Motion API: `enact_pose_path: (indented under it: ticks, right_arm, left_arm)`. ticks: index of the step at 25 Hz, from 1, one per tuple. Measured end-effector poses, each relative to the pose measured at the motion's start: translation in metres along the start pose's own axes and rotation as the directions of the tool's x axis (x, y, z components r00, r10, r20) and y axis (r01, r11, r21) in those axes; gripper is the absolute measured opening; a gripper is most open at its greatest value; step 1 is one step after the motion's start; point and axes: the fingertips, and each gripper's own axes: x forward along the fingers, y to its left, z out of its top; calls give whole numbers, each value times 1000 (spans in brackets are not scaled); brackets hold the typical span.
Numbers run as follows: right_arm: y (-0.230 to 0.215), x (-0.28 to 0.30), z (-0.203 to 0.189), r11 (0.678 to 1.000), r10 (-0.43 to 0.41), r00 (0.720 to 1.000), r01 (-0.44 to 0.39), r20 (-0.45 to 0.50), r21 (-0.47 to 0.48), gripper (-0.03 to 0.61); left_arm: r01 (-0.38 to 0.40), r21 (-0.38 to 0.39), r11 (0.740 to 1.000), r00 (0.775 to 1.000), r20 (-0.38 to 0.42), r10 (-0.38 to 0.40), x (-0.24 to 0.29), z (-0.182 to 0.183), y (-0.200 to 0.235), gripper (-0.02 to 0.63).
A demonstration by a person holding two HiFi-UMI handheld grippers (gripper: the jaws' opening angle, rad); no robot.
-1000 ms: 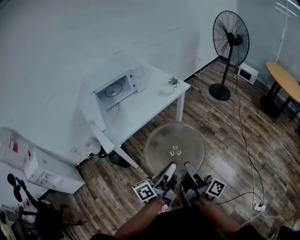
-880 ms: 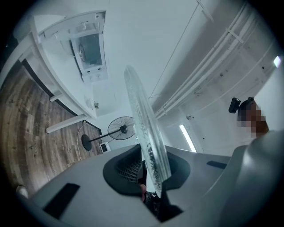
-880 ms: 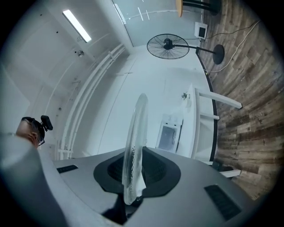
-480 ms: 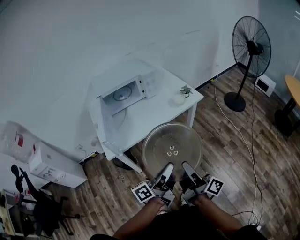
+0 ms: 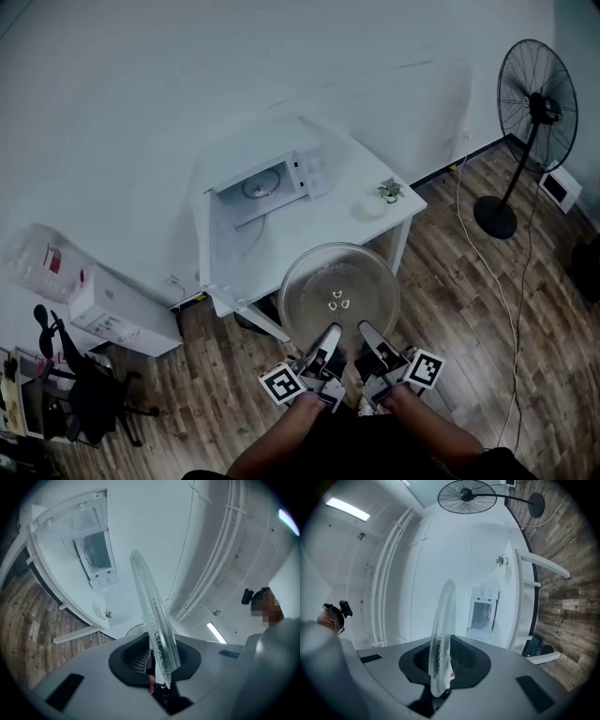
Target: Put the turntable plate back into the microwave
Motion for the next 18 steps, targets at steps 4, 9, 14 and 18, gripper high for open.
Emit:
enact_pose_path:
  ticks: [4, 9, 14, 18]
  right_arm:
    - [-12, 11, 6, 999, 4, 1000, -4, -15, 38, 57]
    - [-33, 35, 14, 998, -8, 999, 11, -50, 61, 55]
    - [-55, 73, 19, 997, -16, 996, 22, -87, 76, 54]
    - [-73, 107, 29, 997, -31, 994, 38, -101, 69, 54]
  left_arm:
    - [-31, -1, 1000, 999, 19, 31, 7, 7, 12, 63]
    - [-52, -5, 999, 997, 53, 52, 19, 26, 32, 62]
    - [-56, 2, 998, 995, 85, 55, 31, 59, 57, 63]
    - [-62, -11, 998, 993, 99, 63, 46, 86, 79, 63]
